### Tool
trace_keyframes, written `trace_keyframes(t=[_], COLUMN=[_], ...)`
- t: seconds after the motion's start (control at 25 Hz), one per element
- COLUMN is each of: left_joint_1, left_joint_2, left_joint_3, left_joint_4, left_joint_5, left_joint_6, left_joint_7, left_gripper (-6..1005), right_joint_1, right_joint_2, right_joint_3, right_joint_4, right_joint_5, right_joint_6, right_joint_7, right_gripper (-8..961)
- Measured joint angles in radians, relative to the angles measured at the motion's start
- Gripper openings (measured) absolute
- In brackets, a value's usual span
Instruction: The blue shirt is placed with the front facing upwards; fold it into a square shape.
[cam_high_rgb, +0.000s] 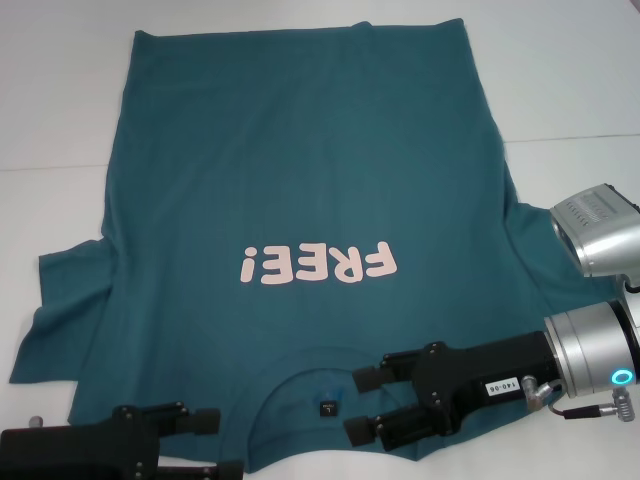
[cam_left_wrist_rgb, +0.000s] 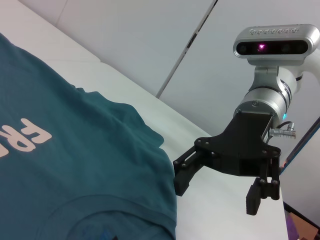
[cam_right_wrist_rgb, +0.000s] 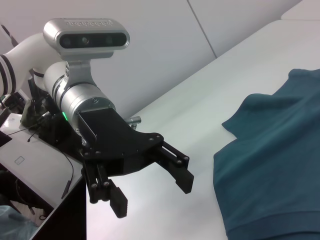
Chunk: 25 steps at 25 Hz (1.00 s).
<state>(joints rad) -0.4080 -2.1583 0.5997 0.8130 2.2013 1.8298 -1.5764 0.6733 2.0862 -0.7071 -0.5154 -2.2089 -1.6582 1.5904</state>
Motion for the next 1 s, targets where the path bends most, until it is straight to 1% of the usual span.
trace_keyframes(t=[0.64,0.72,0.76,0.84,0.92,0.96,1.0], left_joint_1=[0.000,-0.002,-0.005,-0.019,-0.042,-0.044,-0.053], left_joint_2=[0.000,0.000,0.001,0.007,0.024,0.026,0.034], left_joint_3=[0.000,-0.012,-0.020,-0.054,-0.099,-0.103,-0.128], left_joint_4=[0.000,0.000,0.000,0.000,-0.001,-0.001,-0.004], left_joint_5=[-0.002,-0.008,-0.011,-0.017,-0.020,-0.020,-0.020], left_joint_6=[0.002,-0.001,-0.004,-0.035,-0.094,-0.101,-0.128], left_joint_7=[-0.001,-0.020,-0.036,-0.129,-0.297,-0.315,-0.398], left_gripper=[861,859,859,857,856,855,855], right_joint_1=[-0.003,-0.003,-0.003,-0.003,-0.001,0.001,0.004], right_joint_2=[0.000,0.000,0.000,-0.001,-0.004,-0.006,-0.009], right_joint_3=[0.000,0.003,0.007,0.024,0.050,0.060,0.068], right_joint_4=[0.000,0.000,0.000,0.000,0.000,-0.001,-0.005], right_joint_5=[0.000,0.000,0.000,0.000,0.000,0.000,0.000], right_joint_6=[0.000,0.000,0.001,0.003,0.010,0.020,0.029], right_joint_7=[0.001,0.003,0.005,0.021,0.069,0.111,0.150], right_gripper=[897,898,898,898,898,898,898])
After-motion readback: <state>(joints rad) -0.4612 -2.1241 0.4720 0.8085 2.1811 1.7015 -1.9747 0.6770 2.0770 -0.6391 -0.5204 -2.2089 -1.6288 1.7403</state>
